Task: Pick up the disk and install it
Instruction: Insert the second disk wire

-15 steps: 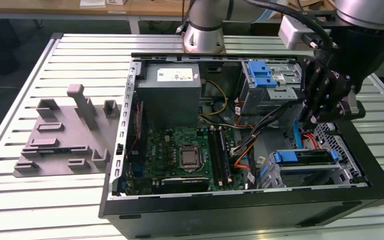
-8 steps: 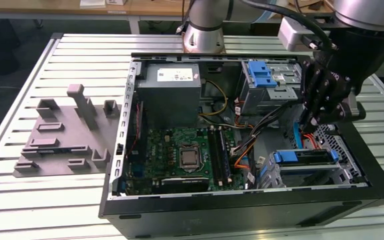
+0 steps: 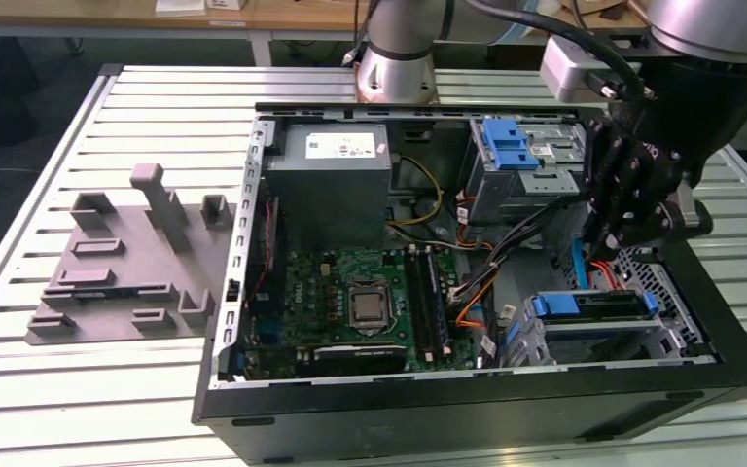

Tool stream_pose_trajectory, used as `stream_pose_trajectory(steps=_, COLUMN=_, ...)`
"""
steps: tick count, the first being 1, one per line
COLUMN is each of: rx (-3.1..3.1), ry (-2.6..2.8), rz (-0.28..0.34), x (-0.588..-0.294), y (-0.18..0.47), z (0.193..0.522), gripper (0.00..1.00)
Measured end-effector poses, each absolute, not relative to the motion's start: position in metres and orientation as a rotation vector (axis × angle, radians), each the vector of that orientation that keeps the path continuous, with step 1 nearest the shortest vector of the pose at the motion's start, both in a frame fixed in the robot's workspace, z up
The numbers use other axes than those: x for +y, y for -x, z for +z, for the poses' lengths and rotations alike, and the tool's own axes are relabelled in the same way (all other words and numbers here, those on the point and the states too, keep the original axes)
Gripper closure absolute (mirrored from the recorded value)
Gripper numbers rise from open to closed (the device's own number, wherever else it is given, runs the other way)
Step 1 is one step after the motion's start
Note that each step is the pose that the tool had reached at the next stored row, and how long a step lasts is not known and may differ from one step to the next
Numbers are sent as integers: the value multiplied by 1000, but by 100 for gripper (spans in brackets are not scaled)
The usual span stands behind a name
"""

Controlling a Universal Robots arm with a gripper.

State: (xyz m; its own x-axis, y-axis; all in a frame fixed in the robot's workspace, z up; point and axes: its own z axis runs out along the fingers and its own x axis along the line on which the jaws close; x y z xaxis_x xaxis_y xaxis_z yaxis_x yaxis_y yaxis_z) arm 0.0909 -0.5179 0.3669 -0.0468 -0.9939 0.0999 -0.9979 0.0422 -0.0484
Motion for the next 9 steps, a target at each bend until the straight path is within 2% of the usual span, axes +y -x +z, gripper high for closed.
stream_pose_trajectory(steps=3, rx=-2237, ry=-2139, rz=167, x=-518, y=-91, z=366, gripper=71)
stream_pose_trajectory(steps=4, rx=-2236, ry=-2138, rz=169, x=-518, y=-91, z=365, gripper=73)
stream_pose_trajectory(steps=5, rx=-2234, ry=-2137, rz=172, x=-518, y=-91, z=365, gripper=80)
stream_pose_trajectory(steps=9, rx=-2230, ry=-2133, rz=180, x=-518, y=-91, z=362, gripper=84)
